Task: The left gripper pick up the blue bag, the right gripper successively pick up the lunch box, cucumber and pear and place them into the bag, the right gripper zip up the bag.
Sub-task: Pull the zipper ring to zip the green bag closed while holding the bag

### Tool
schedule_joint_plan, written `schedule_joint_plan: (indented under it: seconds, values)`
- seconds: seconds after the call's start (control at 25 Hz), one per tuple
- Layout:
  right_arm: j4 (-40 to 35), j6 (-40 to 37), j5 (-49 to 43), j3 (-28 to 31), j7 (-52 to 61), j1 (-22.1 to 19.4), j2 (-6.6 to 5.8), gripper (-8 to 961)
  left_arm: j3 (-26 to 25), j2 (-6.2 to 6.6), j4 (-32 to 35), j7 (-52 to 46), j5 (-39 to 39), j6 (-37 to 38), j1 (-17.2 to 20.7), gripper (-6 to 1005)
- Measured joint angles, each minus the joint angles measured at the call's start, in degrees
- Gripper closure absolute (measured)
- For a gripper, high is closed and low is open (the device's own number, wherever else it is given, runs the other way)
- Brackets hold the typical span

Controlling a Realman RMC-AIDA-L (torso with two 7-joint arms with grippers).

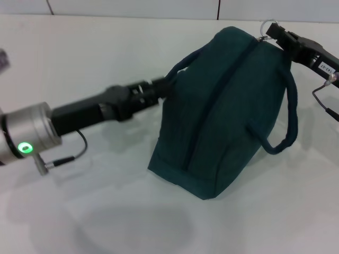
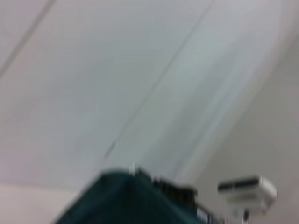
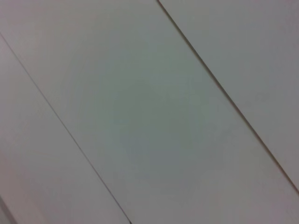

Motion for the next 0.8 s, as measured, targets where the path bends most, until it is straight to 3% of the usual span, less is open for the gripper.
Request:
schedule_joint_plan:
  seconds: [0.16, 0.32, 0.56, 0.64, 0.8]
  values:
    - [-0.1, -0.2, 0.0, 0.0, -0.1, -0.1, 0.00, 949, -6.7, -0.17, 0.3, -1.5, -0.1, 2.1, -0.5, 677]
    - [-0.1, -0.6, -0.1, 0.0, -0.1, -0.1, 0.00, 949, -13.9, -0.11, -0.1, -5.6, -0.2, 1.1, -3.5, 593]
    - [-0.1, -1.7, -0.2, -0.2, -0.1, -0.2, -0.01, 949, -13.8, 0.10, -0.3, -11.3, 7.0, -6.0, -11.5, 370]
    - [-0.1, -1.8, -0.2, -0.2, 0.0, -0.1, 0.00, 949, -13.7, -0.30, -1.2, -14.2, 12.5, -10.2, -14.9, 166]
    - [-0.2, -2.4, -0.2, -0.2, 0.0, -0.4, 0.00, 948, -13.4, -0.35, -4.1, -17.0, 17.3, -12.2, -17.7, 176]
